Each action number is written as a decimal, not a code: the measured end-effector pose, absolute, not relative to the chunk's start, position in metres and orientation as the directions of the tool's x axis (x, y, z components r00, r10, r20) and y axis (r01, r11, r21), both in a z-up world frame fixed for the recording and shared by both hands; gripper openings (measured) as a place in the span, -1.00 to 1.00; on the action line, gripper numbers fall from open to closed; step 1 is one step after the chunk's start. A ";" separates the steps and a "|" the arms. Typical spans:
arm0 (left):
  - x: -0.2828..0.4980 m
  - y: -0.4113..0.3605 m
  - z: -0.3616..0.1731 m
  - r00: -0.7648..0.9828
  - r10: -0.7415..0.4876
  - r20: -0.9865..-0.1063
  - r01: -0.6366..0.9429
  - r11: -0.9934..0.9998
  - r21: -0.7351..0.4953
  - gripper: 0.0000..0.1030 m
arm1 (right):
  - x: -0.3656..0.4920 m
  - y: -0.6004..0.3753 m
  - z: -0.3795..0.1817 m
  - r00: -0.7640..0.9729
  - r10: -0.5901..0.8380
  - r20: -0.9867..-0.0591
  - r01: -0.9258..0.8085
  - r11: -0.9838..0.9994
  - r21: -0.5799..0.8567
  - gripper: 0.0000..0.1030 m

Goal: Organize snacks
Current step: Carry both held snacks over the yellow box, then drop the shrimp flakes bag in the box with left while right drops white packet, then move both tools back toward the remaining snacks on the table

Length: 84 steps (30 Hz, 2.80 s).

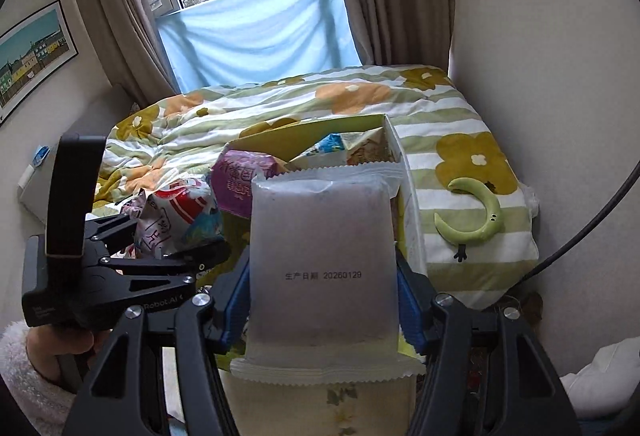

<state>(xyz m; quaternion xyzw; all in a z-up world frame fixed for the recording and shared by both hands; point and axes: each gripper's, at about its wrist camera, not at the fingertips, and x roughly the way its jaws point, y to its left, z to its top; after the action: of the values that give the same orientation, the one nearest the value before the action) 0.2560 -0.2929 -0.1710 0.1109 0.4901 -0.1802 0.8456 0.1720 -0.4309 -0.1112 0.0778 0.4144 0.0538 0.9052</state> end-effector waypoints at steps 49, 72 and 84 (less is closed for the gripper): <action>0.180 -0.214 -0.145 0.503 -0.157 -0.850 0.193 0.979 -0.066 0.89 | 0.194 -0.430 -0.146 0.588 0.320 -0.743 -0.148 0.945 0.290 0.89; 0.153 -0.068 -0.122 0.585 -0.052 -0.810 -0.059 0.992 -0.107 0.89 | 0.194 -0.325 -0.094 0.589 0.467 -0.659 -0.396 0.878 0.268 0.89; 0.237 0.056 -0.143 0.526 -0.108 -0.844 0.044 0.994 -0.100 0.89 | 0.236 -0.209 -0.115 0.593 0.409 -0.694 -0.356 0.906 0.229 0.89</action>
<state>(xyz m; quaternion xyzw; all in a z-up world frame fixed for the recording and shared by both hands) 0.2373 0.0558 -0.1426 -0.0328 0.4850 -0.0437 0.8728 0.2361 -0.2092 -0.1155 0.0331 0.3968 0.2144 0.8919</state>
